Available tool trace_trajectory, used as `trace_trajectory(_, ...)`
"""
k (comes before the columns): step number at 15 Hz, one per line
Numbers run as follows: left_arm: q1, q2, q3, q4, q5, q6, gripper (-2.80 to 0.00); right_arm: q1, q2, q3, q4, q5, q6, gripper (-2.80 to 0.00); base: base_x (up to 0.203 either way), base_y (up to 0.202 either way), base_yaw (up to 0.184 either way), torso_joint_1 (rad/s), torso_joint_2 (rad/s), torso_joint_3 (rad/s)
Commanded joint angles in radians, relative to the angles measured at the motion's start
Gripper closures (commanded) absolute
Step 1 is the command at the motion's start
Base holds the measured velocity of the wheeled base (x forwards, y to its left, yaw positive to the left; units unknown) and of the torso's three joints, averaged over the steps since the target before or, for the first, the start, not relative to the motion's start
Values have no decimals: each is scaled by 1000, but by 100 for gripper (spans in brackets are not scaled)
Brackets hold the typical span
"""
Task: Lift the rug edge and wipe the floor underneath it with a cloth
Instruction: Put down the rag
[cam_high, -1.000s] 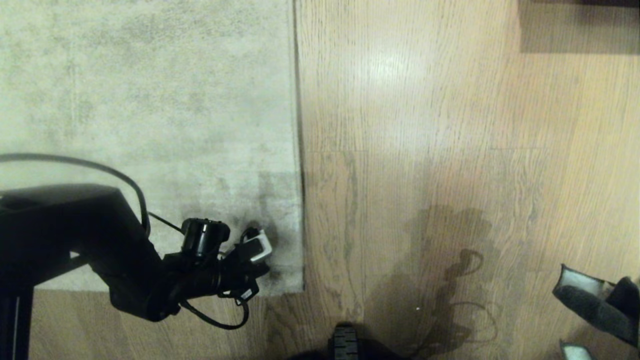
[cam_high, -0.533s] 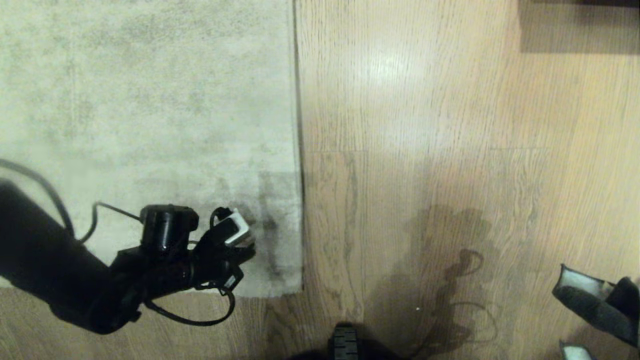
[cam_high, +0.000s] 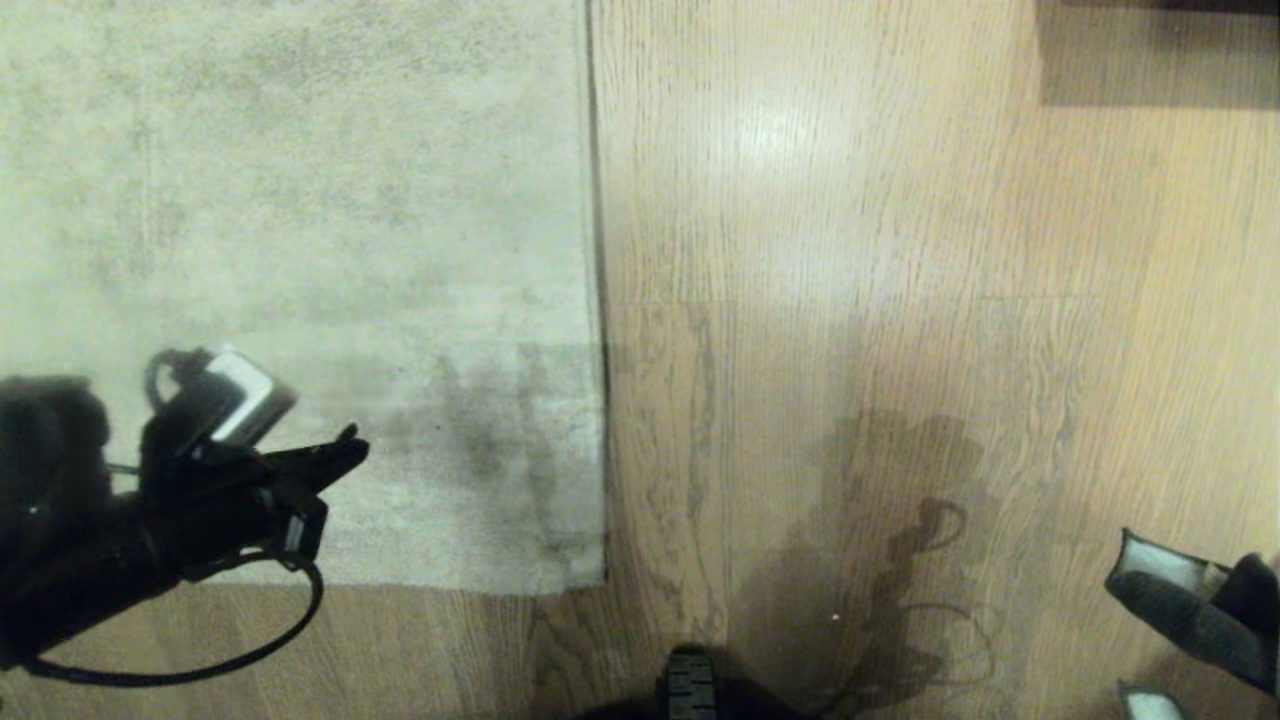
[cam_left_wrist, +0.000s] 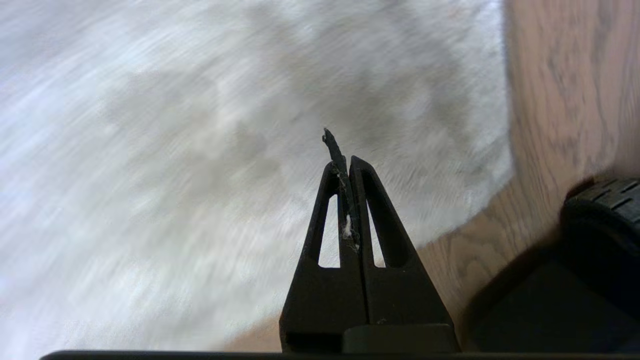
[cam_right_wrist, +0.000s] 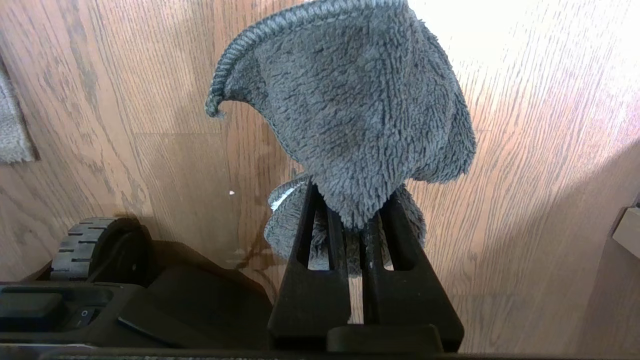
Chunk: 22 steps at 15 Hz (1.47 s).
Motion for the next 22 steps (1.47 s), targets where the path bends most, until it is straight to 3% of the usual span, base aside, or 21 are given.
trace_trajectory(1, 83, -246, 65, 72, -4, -26, 0, 0, 1, 0, 0, -1, -1, 0, 0, 0, 0, 0, 0, 0)
trace_trajectory(5, 123, -507, 213, 159, -2, -136, 0, 0, 1, 0, 0, 0, -1, 0, 0, 0, 0, 0, 0, 0)
trace_trajectory(11, 129, -804, 338, 309, 8, -212, 0, 0, 1, 0, 0, 0, -1, 0, 0, 0, 0, 0, 0, 0)
trace_trajectory(15, 126, -1063, 374, 461, 82, -306, 0, 0, 1, 0, 0, 0, -1, 0, 0, 0, 0, 0, 0, 0)
trace_trajectory(17, 123, -1111, 383, 528, 95, -325, 0, 0, 1, 0, 0, 0, -1, 0, 0, 0, 0, 0, 0, 0)
trace_trajectory(20, 122, -1109, 387, 540, 95, -311, 0, 0, 1, -1, 0, -1, -1, 0, 0, 0, 0, 0, 0, 0)
trace_trajectory(22, 79, -1113, 384, 558, 95, -312, 0, 0, 1, 0, 0, -1, -1, 0, 0, 0, 0, 0, 0, 0)
